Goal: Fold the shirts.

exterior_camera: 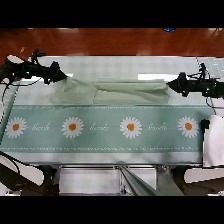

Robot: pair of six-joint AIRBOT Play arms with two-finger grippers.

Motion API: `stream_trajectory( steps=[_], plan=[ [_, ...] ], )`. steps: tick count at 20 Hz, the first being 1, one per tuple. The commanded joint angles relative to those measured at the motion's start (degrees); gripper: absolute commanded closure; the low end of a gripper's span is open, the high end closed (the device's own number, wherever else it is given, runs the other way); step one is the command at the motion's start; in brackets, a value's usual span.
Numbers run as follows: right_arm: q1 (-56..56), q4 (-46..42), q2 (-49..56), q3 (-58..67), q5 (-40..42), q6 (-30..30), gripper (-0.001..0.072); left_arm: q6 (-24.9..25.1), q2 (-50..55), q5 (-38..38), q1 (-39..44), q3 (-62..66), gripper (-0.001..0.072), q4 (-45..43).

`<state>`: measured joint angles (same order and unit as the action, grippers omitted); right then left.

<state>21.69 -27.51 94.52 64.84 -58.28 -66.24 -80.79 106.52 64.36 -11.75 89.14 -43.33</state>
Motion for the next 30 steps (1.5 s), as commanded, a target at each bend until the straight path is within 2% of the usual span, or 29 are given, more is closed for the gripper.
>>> stream_trajectory(
  steps=[1,4,6,8,10,12,15,17,21,26,30],
  plan=[
    [0.2,1.5,1.8,1.2,-0.5,0.1,0.0303,0.0,0.6,5.3,-0.2,1.1,0.0201,0.0],
    [4.3,1.5,0.9,4.3,-8.4,-2.2,0.0304,0.0,-3.0,12.5,-3.8,2.3,0.0202,-1.2],
    [9.3,1.2,-1.1,7.6,-16.2,-3.3,0.0304,-0.5,-8.5,14.0,-6.9,2.3,0.0202,-4.8],
    [14.7,-2.9,-5.3,8.5,-18.4,-3.2,0.0304,0.7,-16.4,13.6,-8.7,0.0,0.0201,-6.6],
    [18.2,-11.2,-10.1,7.1,-15.5,-3.3,0.0304,3.5,-27.2,6.7,-8.6,-7.3,0.0201,-6.6],
    [19.3,-16.2,-14.6,1.7,-8.1,-3.1,0.0304,4.5,-39.8,-3.9,-6.3,-19.7,0.0202,-6.6],
    [19.1,-12.9,-15.5,-7.4,-1.1,-3.0,0.0303,4.5,-55.8,-13.4,1.1,-39.7,0.0201,-4.1],
    [19.1,-9.4,-11.7,-8.5,-3.3,-2.0,0.0303,4.5,-61.3,-17.1,5.8,-48.3,0.0201,-4.2],
    [19.0,-3.3,-4.2,-8.2,-8.2,-2.2,0.0298,2.0,-61.0,-17.5,8.3,-52.1,0.0202,-4.1],
    [12.2,-4.7,2.3,-2.5,-8.8,-2.5,0.0298,1.4,-57.4,-17.9,8.3,-52.1,0.0202,-4.0],
    [4.6,-6.0,7.9,3.6,-8.8,-5.9,0.0298,1.4,-56.0,-17.9,8.3,-52.1,0.0202,-4.0]
  ],
)
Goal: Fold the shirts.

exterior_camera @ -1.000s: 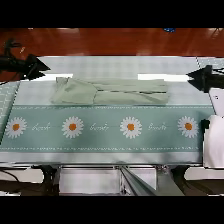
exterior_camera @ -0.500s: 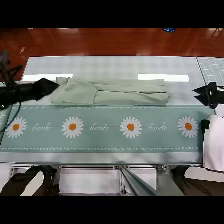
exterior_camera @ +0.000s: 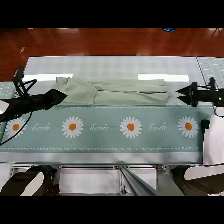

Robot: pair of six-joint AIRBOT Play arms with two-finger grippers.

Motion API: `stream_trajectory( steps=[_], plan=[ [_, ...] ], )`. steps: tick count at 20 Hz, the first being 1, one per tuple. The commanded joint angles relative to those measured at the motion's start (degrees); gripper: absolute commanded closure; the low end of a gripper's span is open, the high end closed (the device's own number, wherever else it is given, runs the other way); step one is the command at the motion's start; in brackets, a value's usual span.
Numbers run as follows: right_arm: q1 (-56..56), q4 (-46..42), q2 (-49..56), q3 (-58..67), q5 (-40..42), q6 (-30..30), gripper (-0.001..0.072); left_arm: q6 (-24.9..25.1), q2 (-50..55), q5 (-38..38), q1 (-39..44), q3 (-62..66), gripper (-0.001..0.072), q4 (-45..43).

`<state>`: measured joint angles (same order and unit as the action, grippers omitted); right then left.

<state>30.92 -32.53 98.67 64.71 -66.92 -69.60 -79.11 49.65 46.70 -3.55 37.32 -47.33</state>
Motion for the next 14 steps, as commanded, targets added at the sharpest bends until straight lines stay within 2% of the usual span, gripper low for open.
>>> stream_trajectory(
  steps=[1,7,8,10,12,14],
  plan=[
    [-6.3,-2.2,5.2,5.2,-0.1,-4.7,0.0298,-0.2,0.9,-0.2,0.1,-0.3,0.0202,0.0],
    [-14.1,-3.0,9.7,11.7,0.3,-7.7,0.0312,-0.2,0.9,-0.2,0.1,-0.3,0.0202,0.0],
    [-15.3,-3.0,9.8,12.7,0.5,-7.6,0.0374,-0.2,0.8,-0.2,0.1,-0.3,0.0202,0.0],
    [-17.0,-2.2,9.6,15.0,-0.9,-3.2,0.0687,-0.2,0.8,-0.2,0.1,-0.3,0.0202,0.0],
    [-17.6,-2.0,7.4,16.4,-2.4,-2.4,0.0688,-0.2,0.8,-0.2,0.1,-0.3,0.0203,0.0],
    [-17.5,-5.7,2.4,16.4,-4.4,-2.1,0.0688,-0.2,0.8,-0.1,0.1,-0.3,0.0205,0.0]
  ],
)
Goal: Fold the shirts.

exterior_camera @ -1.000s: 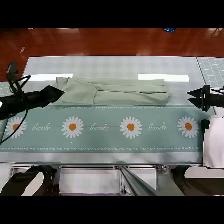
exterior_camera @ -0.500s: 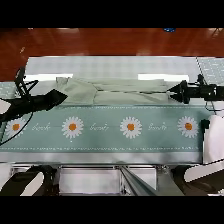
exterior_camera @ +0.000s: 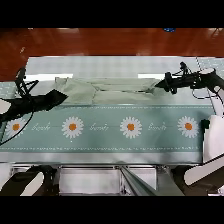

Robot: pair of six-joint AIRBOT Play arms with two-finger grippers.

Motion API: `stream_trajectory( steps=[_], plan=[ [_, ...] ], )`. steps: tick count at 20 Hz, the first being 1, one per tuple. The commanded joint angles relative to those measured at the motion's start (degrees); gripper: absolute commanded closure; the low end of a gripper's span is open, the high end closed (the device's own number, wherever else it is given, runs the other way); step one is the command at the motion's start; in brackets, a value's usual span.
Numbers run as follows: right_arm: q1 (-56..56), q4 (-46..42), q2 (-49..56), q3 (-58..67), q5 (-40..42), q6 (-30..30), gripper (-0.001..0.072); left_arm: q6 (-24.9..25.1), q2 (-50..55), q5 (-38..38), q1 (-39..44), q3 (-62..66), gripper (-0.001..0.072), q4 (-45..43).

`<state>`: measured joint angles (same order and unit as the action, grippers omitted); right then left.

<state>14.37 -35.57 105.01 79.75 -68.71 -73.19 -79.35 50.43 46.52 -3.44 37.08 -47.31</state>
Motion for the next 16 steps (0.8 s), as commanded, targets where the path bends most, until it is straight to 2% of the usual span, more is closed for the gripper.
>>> stream_trajectory(
  steps=[1,2,3,5,7,12,16],
  plan=[
    [-0.9,-6.4,-7.4,1.2,-3.8,1.4,0.0688,0.1,0.1,0.6,0.0,0.0,0.0270,0.4],
    [-0.9,-9.4,-11.5,0.7,-5.1,1.3,0.0688,0.5,0.1,1.6,0.0,0.0,0.0504,1.5],
    [-0.9,-11.1,-15.8,-0.4,-5.7,1.3,0.0688,2.6,0.0,2.5,0.5,0.0,0.0685,3.3],
    [-0.9,-13.2,-25.6,-3.8,-5.9,1.3,0.0688,6.4,0.2,1.9,3.8,0.0,0.0689,7.1],
    [-0.9,-13.9,-35.8,-8.9,-6.1,0.7,0.0688,6.8,1.9,-0.3,9.0,1.3,0.0690,8.3],
    [-0.9,-14.6,-58.3,-21.2,-8.0,-4.4,0.0688,6.7,20.0,-0.9,23.3,19.1,0.0690,6.0],
    [-1.0,-14.4,-67.7,-23.6,-10.8,-9.4,0.0688,-0.8,38.9,3.7,34.7,37.0,0.0690,1.2]
  ],
)
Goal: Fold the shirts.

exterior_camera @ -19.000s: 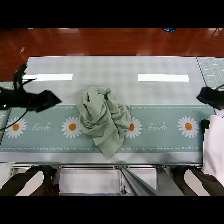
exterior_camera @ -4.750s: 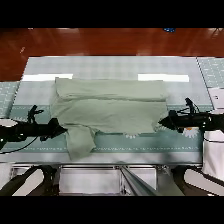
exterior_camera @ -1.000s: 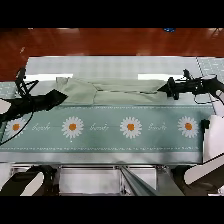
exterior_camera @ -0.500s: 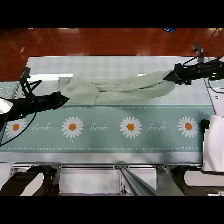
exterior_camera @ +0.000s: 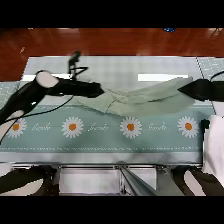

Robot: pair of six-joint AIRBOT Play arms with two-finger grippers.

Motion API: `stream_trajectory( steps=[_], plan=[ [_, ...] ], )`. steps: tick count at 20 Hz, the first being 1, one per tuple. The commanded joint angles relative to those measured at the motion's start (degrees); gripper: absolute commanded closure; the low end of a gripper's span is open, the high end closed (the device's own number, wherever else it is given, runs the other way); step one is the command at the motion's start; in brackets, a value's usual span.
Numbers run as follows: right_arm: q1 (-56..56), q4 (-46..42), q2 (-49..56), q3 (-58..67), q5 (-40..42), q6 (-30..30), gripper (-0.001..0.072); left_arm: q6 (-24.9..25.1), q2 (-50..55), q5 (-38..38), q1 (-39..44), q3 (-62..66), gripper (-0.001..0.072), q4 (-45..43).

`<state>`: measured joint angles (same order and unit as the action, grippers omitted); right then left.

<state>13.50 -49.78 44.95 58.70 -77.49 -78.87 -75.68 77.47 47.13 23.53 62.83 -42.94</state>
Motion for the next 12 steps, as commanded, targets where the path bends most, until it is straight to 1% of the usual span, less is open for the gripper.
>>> stream_trajectory(
  steps=[1,4,7,8,10,12],
  plan=[
    [-0.1,-0.2,-8.9,-2.5,-2.4,-4.2,0.0688,-5.9,16.3,4.2,10.7,15.3,0.0690,-3.1],
    [-0.1,-0.1,-10.7,-2.5,-3.1,-4.8,0.0688,-6.7,26.2,7.0,18.7,24.9,0.0690,-0.8],
    [-0.1,0.1,-10.6,-2.5,-3.7,-4.9,0.0688,-9.1,32.1,8.1,24.9,31.0,0.0690,0.6],
    [-0.1,0.2,-10.6,-2.5,-3.7,-4.9,0.0688,-9.0,32.9,9.3,26.1,31.9,0.0690,2.5],
    [-0.1,0.1,-10.6,-2.5,-3.3,-4.9,0.0688,-8.9,32.9,10.4,27.4,32.1,0.0690,3.1],
    [-0.1,0.1,-10.5,-2.5,-2.3,-4.9,0.0687,-8.9,32.2,10.6,25.9,32.4,0.0690,3.1]
  ],
)
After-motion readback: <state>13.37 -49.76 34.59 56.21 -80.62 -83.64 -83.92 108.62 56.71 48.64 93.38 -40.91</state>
